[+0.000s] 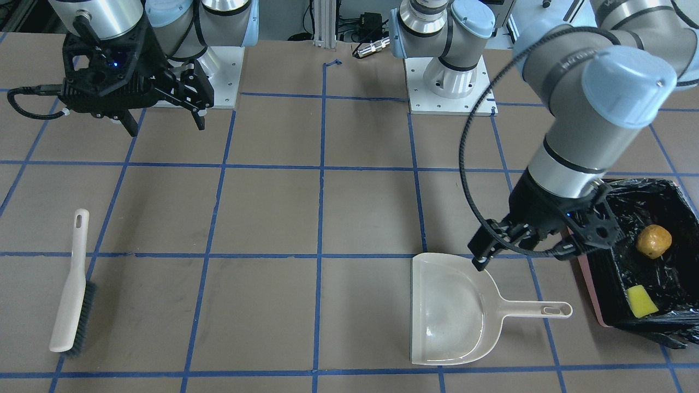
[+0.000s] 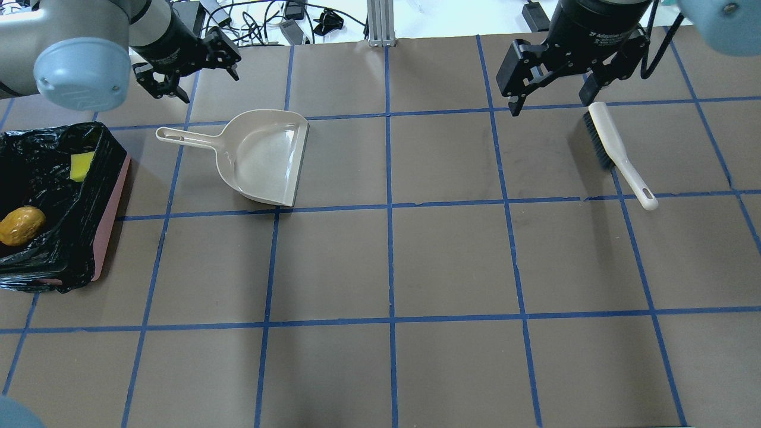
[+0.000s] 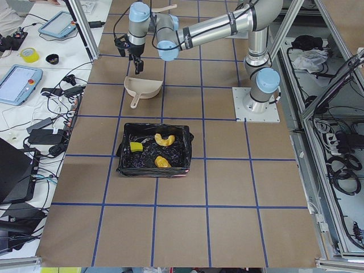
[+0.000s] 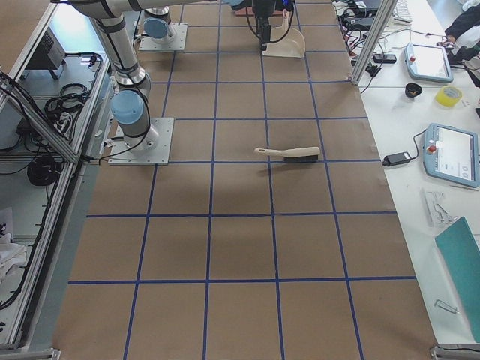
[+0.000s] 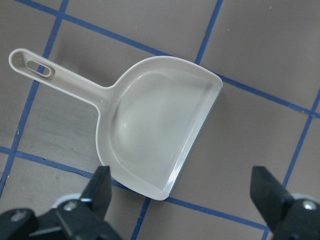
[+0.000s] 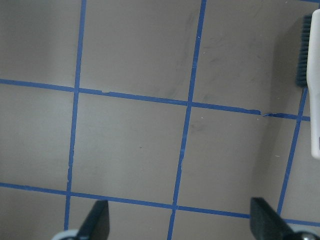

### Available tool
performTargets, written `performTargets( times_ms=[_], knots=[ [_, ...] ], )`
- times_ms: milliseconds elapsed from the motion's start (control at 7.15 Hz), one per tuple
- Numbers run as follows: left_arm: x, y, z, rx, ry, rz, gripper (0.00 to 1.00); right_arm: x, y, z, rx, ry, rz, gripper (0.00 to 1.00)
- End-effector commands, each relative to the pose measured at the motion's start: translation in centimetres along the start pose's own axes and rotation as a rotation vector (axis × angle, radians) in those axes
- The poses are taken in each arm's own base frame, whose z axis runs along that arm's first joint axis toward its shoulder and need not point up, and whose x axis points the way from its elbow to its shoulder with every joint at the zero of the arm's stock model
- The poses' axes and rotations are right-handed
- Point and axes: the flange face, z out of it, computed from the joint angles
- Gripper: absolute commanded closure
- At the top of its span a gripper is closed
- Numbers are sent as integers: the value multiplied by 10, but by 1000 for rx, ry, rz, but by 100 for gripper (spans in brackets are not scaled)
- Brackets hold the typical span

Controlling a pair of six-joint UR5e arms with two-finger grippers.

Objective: Sweep and dump trash into bin

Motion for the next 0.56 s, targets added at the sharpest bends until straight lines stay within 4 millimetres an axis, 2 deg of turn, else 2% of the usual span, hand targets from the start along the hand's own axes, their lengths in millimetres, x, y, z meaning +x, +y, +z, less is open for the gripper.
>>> performTargets(
  times_ms=[0, 140, 280, 419],
  knots=[
    [33, 36, -26, 32, -35, 92, 0, 0, 0, 0, 0, 1, 0, 0],
    [32, 43, -29, 5, -28, 116, 0, 0, 0, 0, 0, 1, 0, 0],
    [20, 47, -41, -71, -50, 355, 0, 0, 0, 0, 0, 1, 0, 0],
    [15, 55, -54, -139, -51, 436, 0, 0, 0, 0, -1, 1, 0, 0]
  ],
)
